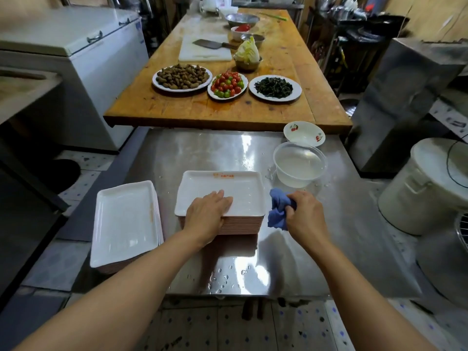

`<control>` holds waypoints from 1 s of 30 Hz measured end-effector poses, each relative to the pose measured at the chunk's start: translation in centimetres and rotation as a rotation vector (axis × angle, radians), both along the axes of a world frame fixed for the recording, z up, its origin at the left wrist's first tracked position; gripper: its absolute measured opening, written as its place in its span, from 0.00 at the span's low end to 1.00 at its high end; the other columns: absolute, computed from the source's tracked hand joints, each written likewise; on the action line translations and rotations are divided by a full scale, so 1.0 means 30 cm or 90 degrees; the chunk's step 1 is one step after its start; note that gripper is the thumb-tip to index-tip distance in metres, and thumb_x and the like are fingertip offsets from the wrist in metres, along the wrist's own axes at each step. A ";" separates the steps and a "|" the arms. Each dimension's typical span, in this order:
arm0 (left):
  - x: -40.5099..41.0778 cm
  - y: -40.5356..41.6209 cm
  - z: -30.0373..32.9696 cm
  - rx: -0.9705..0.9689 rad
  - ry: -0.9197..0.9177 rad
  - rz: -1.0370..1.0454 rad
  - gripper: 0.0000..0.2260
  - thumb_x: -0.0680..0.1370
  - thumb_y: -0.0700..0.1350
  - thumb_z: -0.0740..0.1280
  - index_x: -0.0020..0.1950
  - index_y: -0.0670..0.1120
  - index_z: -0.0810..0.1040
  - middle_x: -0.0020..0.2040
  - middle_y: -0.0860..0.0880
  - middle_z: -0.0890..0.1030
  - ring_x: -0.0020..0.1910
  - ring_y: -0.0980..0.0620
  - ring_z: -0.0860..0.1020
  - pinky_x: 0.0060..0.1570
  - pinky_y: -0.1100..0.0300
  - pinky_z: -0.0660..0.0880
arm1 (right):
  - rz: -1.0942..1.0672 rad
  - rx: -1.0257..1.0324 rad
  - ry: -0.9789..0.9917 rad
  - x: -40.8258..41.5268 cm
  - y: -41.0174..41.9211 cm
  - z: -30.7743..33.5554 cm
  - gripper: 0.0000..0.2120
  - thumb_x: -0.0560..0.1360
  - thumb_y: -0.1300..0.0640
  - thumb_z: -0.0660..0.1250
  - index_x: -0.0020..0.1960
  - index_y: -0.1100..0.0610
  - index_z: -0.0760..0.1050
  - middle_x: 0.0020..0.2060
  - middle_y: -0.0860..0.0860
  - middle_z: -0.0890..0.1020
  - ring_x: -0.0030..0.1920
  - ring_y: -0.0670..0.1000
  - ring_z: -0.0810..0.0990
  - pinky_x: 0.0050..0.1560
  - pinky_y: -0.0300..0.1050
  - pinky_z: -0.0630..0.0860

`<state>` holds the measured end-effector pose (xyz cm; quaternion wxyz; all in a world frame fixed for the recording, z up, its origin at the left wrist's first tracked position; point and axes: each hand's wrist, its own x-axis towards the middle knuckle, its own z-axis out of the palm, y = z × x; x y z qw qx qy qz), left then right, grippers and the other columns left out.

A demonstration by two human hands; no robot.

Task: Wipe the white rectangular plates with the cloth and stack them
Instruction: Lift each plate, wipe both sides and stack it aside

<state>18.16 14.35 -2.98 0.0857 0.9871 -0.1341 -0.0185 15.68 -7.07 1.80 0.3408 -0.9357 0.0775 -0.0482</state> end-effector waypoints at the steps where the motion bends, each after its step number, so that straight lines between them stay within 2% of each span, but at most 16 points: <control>1: -0.007 -0.003 0.011 -0.003 -0.021 0.000 0.19 0.75 0.43 0.66 0.66 0.51 0.72 0.69 0.48 0.71 0.67 0.47 0.70 0.60 0.51 0.68 | 0.001 0.005 -0.002 -0.003 -0.001 0.002 0.07 0.73 0.67 0.62 0.46 0.64 0.79 0.49 0.58 0.77 0.43 0.50 0.71 0.39 0.36 0.63; 3: -0.023 -0.006 0.033 -0.015 -0.035 0.000 0.16 0.74 0.42 0.67 0.61 0.51 0.75 0.65 0.49 0.76 0.62 0.46 0.74 0.54 0.51 0.72 | 0.004 0.014 -0.009 -0.010 -0.001 0.008 0.07 0.73 0.68 0.62 0.44 0.65 0.79 0.47 0.58 0.77 0.42 0.50 0.71 0.39 0.36 0.63; 5: -0.035 -0.005 0.054 -0.050 -0.040 0.004 0.14 0.73 0.41 0.67 0.57 0.53 0.77 0.63 0.51 0.77 0.60 0.45 0.76 0.50 0.53 0.72 | 0.001 0.017 -0.016 -0.018 0.002 0.018 0.06 0.72 0.68 0.62 0.42 0.67 0.79 0.44 0.59 0.78 0.40 0.55 0.74 0.37 0.41 0.66; 6: -0.035 -0.004 0.068 -0.069 -0.048 0.008 0.14 0.73 0.41 0.65 0.56 0.54 0.77 0.61 0.52 0.79 0.58 0.44 0.77 0.47 0.54 0.70 | -0.002 0.018 -0.021 -0.022 0.003 0.024 0.06 0.71 0.69 0.62 0.41 0.68 0.78 0.41 0.61 0.79 0.39 0.58 0.75 0.37 0.45 0.68; 8: -0.029 -0.005 0.105 -0.079 -0.062 0.018 0.18 0.73 0.39 0.63 0.58 0.57 0.77 0.57 0.51 0.81 0.56 0.43 0.77 0.45 0.54 0.67 | 0.000 0.026 -0.036 -0.029 0.009 0.037 0.05 0.69 0.69 0.62 0.39 0.69 0.76 0.38 0.64 0.78 0.39 0.60 0.76 0.36 0.47 0.68; 11: -0.017 -0.010 0.176 -0.065 -0.103 0.005 0.16 0.74 0.41 0.63 0.58 0.56 0.77 0.52 0.47 0.82 0.51 0.40 0.78 0.40 0.54 0.63 | 0.011 0.028 -0.061 -0.033 0.024 0.065 0.06 0.71 0.68 0.62 0.39 0.66 0.77 0.38 0.61 0.79 0.37 0.57 0.76 0.37 0.45 0.71; 14: -0.023 -0.007 0.244 -0.147 -0.153 0.033 0.09 0.76 0.45 0.65 0.56 0.52 0.78 0.49 0.45 0.82 0.49 0.39 0.78 0.39 0.54 0.64 | 0.017 0.049 -0.116 -0.033 0.049 0.109 0.07 0.74 0.67 0.62 0.42 0.62 0.78 0.44 0.57 0.79 0.43 0.53 0.77 0.46 0.46 0.77; 17: -0.034 0.010 0.316 -0.235 -0.150 0.090 0.10 0.77 0.46 0.65 0.57 0.50 0.77 0.47 0.44 0.82 0.46 0.40 0.78 0.40 0.55 0.65 | -0.008 0.065 -0.191 -0.034 0.087 0.170 0.09 0.75 0.67 0.62 0.51 0.62 0.80 0.55 0.57 0.77 0.53 0.52 0.76 0.56 0.43 0.73; 20: -0.052 0.046 0.389 -0.382 -0.125 0.118 0.09 0.76 0.45 0.67 0.55 0.47 0.77 0.47 0.46 0.82 0.43 0.47 0.77 0.42 0.57 0.70 | -0.034 0.078 -0.267 -0.035 0.135 0.246 0.12 0.75 0.67 0.62 0.57 0.64 0.78 0.61 0.59 0.75 0.61 0.55 0.73 0.62 0.43 0.70; 23: -0.088 0.089 0.442 -0.536 -0.076 0.112 0.09 0.76 0.41 0.67 0.57 0.46 0.76 0.50 0.46 0.81 0.47 0.49 0.78 0.48 0.56 0.74 | -0.022 0.083 -0.340 -0.032 0.180 0.327 0.13 0.75 0.68 0.62 0.58 0.64 0.77 0.64 0.59 0.72 0.65 0.53 0.69 0.62 0.31 0.60; 26: -0.136 0.123 0.471 -0.670 0.023 0.096 0.10 0.78 0.41 0.66 0.58 0.49 0.74 0.52 0.45 0.80 0.50 0.49 0.80 0.53 0.52 0.77 | 0.069 0.080 -0.347 -0.024 0.243 0.383 0.16 0.76 0.65 0.63 0.63 0.64 0.74 0.68 0.58 0.67 0.68 0.52 0.65 0.65 0.31 0.56; 30: -0.182 0.155 0.489 -0.791 0.091 0.088 0.11 0.78 0.39 0.65 0.58 0.50 0.74 0.51 0.45 0.81 0.49 0.48 0.81 0.51 0.52 0.79 | 0.196 0.066 -0.339 -0.020 0.340 0.413 0.18 0.78 0.63 0.60 0.68 0.61 0.70 0.70 0.58 0.64 0.71 0.54 0.62 0.68 0.34 0.54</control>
